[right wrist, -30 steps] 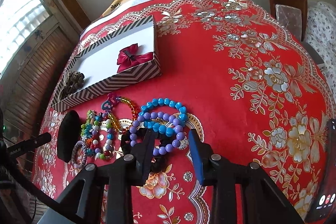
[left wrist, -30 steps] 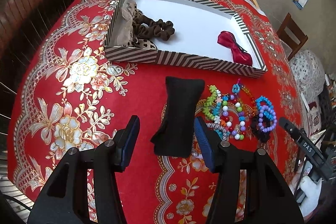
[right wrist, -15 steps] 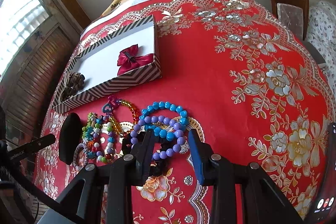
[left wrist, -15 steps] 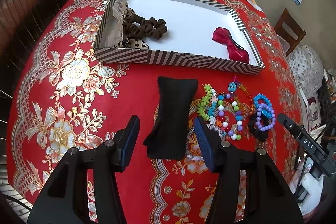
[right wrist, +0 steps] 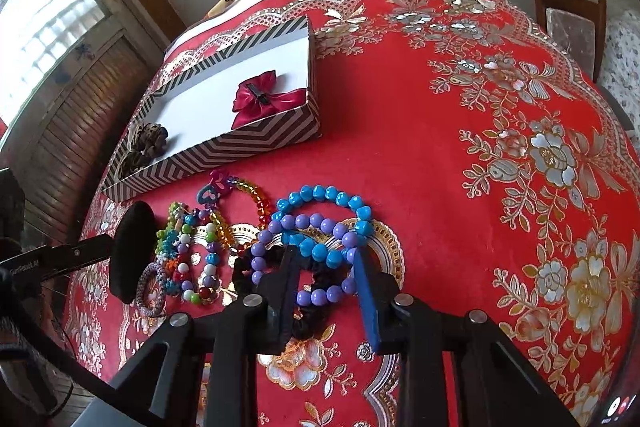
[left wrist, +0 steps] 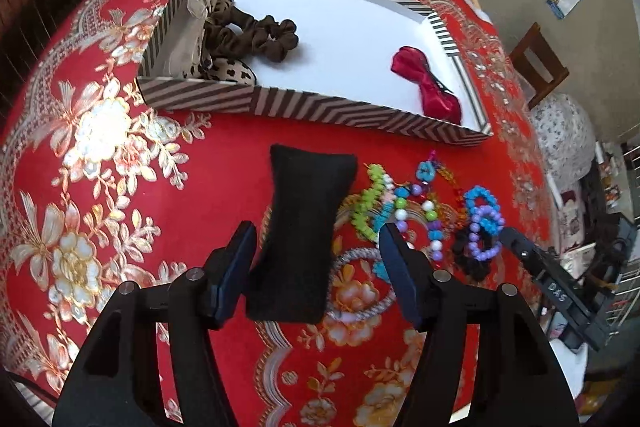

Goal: Organize jewelry
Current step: 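Grasp the black velvet headband with left tool while right tool grasps purple bracelet, then lower both held items into the white box and open both tools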

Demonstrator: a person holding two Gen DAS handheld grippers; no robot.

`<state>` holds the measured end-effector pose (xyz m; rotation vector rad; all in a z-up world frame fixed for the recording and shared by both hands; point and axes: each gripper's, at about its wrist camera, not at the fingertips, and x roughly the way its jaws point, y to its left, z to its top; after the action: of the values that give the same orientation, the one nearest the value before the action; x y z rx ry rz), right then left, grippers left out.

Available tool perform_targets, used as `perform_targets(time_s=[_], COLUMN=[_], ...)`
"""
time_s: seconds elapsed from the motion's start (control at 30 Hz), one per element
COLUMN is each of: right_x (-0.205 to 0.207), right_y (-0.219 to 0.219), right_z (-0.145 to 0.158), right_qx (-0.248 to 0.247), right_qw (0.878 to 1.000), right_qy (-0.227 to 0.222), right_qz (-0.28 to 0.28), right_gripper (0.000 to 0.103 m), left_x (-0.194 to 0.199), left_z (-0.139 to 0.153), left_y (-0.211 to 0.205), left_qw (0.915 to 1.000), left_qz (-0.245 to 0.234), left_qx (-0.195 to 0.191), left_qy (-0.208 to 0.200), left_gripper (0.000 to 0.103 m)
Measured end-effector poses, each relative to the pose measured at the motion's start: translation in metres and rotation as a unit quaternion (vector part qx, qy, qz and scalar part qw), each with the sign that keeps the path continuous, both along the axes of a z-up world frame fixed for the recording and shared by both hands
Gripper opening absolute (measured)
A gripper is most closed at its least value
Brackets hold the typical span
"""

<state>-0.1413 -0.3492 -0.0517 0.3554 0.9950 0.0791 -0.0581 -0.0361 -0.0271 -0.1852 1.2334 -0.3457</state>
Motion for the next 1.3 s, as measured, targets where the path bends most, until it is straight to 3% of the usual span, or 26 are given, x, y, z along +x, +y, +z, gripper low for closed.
perform_targets(time_s=[0.43, 0.5, 0.53, 0.57, 0.6, 0.73, 1.03, 1.3], right_x=[0.011, 0.011, 0.011, 0.011, 0.011, 0.006, 0.001, 0.021], right_y=[-0.008, -0.007, -0.007, -0.008, -0.007, -0.002, 0.012, 0.033], right_z=[-0.011, -0.015, -0.015, -0.015, -0.013, 0.003, 0.055, 0.091], right_qx=[0.002, 0.005, 0.012, 0.014, 0.015, 0.017, 0.025, 0.013], right_qw=[1.0, 1.0, 1.0, 1.0, 1.0, 0.999, 0.996, 0.992], right_qy=[0.008, 0.007, 0.003, 0.003, 0.0, -0.017, -0.062, -0.091], right_qz=[0.009, 0.011, 0.012, 0.011, 0.013, 0.028, 0.053, 0.083], right_gripper=[0.023, 0.012, 0.012, 0.009, 0.009, 0.009, 0.009, 0.009], left_x=[0.01, 0.009, 0.008, 0.007, 0.009, 0.007, 0.002, 0.024], left_z=[-0.023, -0.023, -0.023, -0.023, -0.024, -0.017, 0.027, 0.051], left_y=[-0.011, -0.014, -0.014, -0.013, -0.014, 0.0, 0.016, 0.019], left_qw=[0.9991, 0.9987, 0.9986, 0.9984, 0.9982, 0.9993, 0.9994, 0.9983], left_qz=[-0.006, -0.019, -0.022, -0.022, -0.022, -0.011, -0.005, 0.009], left_qx=[0.032, 0.042, 0.045, 0.051, 0.054, 0.032, 0.009, 0.01], left_qy=[0.026, 0.023, 0.017, 0.012, 0.014, 0.014, -0.035, -0.056], left_gripper=[0.064, 0.063, 0.055, 0.033, 0.024, 0.016, 0.015, 0.015])
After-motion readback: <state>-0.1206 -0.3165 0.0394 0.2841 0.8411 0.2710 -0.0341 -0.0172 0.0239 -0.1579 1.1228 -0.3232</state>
